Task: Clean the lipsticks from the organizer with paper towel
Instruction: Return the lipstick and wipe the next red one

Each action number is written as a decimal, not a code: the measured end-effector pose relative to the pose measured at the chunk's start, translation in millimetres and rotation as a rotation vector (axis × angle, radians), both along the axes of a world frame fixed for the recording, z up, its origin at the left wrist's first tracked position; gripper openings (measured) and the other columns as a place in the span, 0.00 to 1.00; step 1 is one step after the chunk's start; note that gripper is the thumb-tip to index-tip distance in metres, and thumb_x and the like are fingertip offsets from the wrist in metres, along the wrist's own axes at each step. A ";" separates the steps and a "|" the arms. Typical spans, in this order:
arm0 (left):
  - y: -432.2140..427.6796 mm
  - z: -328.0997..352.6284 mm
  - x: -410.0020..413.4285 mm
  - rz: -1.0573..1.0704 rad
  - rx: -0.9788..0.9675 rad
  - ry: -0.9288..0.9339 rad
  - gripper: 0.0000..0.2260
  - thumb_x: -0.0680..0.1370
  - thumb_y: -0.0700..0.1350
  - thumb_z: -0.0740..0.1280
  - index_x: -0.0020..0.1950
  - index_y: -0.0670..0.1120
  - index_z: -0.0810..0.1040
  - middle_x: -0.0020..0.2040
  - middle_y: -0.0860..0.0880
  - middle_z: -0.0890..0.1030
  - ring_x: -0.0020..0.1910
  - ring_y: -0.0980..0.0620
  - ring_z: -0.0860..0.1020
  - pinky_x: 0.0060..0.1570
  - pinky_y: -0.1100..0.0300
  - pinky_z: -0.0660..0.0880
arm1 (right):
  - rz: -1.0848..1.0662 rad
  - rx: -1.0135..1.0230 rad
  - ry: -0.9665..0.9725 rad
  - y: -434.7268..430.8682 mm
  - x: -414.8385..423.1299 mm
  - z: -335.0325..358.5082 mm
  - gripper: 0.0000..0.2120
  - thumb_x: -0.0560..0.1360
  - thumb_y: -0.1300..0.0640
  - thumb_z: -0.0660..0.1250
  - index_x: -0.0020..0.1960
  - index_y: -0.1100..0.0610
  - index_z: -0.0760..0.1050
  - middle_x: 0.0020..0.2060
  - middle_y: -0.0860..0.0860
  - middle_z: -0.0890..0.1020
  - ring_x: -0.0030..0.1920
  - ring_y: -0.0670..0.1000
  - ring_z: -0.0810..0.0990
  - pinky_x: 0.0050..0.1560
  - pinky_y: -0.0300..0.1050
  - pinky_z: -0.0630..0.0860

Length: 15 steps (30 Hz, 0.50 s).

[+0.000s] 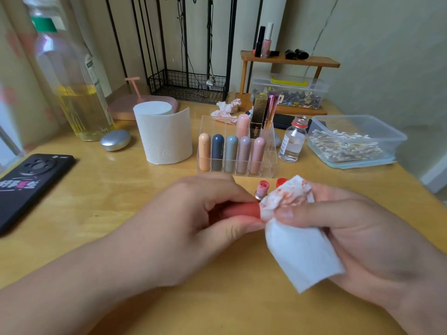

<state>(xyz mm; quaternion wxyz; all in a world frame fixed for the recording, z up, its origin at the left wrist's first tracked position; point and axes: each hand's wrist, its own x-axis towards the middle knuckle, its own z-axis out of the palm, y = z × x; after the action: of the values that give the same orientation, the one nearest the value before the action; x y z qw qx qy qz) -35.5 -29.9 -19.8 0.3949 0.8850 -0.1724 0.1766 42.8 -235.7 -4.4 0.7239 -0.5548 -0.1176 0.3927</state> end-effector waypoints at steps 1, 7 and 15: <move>2.6 -2.5 2.0 0.031 -0.124 0.026 0.07 0.72 0.51 0.75 0.47 0.51 0.85 0.38 0.54 0.79 0.38 0.55 0.78 0.40 0.61 0.73 | -0.031 0.008 -0.012 -0.3 1.9 3.1 0.22 0.63 0.71 0.70 0.57 0.66 0.79 0.48 0.62 0.84 0.43 0.56 0.83 0.38 0.44 0.81; 25.6 -13.2 20.1 0.265 -0.325 0.277 0.07 0.68 0.44 0.77 0.44 0.50 0.83 0.33 0.55 0.79 0.34 0.57 0.75 0.38 0.62 0.73 | -0.474 0.098 -0.347 -6.3 23.3 13.3 0.15 0.64 0.66 0.68 0.51 0.62 0.80 0.47 0.59 0.86 0.48 0.57 0.86 0.46 0.47 0.83; 20.5 -19.3 22.6 0.329 0.232 0.330 0.03 0.75 0.50 0.72 0.45 0.54 0.78 0.45 0.57 0.77 0.43 0.61 0.73 0.42 0.73 0.68 | -0.536 -0.341 -1.076 2.3 26.4 -13.5 0.09 0.73 0.64 0.73 0.41 0.54 0.76 0.38 0.46 0.84 0.32 0.41 0.79 0.31 0.31 0.71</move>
<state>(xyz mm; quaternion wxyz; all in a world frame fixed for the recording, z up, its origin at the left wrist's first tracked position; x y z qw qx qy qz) -12.9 -9.4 -39.1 0.2794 0.9573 0.0214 0.0708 69.2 -233.4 -17.9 0.5377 -0.7930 -0.2581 -0.1239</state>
